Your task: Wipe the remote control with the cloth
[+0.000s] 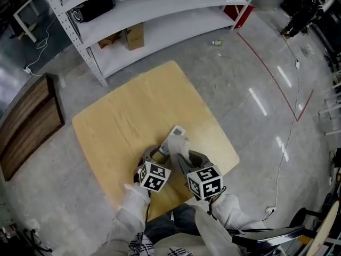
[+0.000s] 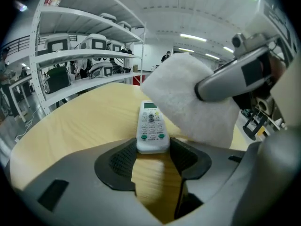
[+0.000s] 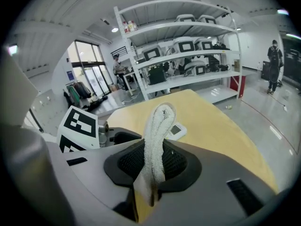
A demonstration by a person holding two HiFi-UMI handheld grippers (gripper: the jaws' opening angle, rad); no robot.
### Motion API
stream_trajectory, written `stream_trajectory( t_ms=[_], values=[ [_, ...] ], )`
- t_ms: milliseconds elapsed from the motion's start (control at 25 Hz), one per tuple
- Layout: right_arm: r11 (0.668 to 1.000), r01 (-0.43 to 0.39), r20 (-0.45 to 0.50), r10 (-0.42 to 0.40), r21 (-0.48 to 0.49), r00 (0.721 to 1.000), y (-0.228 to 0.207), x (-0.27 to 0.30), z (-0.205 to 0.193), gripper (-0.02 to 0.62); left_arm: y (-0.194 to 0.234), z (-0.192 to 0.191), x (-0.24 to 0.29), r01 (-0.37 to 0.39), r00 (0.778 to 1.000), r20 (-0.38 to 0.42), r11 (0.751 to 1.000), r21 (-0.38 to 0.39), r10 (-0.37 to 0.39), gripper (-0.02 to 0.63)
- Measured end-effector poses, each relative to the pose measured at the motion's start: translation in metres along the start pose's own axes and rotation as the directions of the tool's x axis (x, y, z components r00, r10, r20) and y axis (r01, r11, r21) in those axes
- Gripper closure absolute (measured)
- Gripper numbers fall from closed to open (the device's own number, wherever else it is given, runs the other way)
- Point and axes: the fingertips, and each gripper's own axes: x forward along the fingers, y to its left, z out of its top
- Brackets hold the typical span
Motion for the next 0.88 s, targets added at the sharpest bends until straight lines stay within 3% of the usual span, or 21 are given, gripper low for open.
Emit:
stream_trajectory(
  t_ms=[200,320,480,880],
  values=[
    [0.984,-0.150,-0.122,0.138,-0.100,0.983,0.013,0.024,0.000,0.506,-0.002,0.001,-0.001,0.012,1.000,-0.007,1.000,0.011,-0.012,0.383],
    [0.957,-0.212,-0.247,0.160,-0.198,0.956,0.014,0.044,-0.008,0.506,-0.002,0.001,-0.001,0.016,1.000,-0.012,0.999,0.032,-0.016,0.383],
    [0.958,-0.181,-0.327,0.101,-0.224,0.940,0.001,0.059,-0.002,0.506,-0.002,0.002,0.000,0.014,1.000,-0.009,0.999,0.032,-0.014,0.383],
    [0.992,-0.083,-0.285,0.053,-0.093,0.957,-0.032,0.056,0.014,0.506,-0.002,0.000,-0.001,0.013,1.000,-0.008,0.999,0.036,-0.013,0.385]
  ],
)
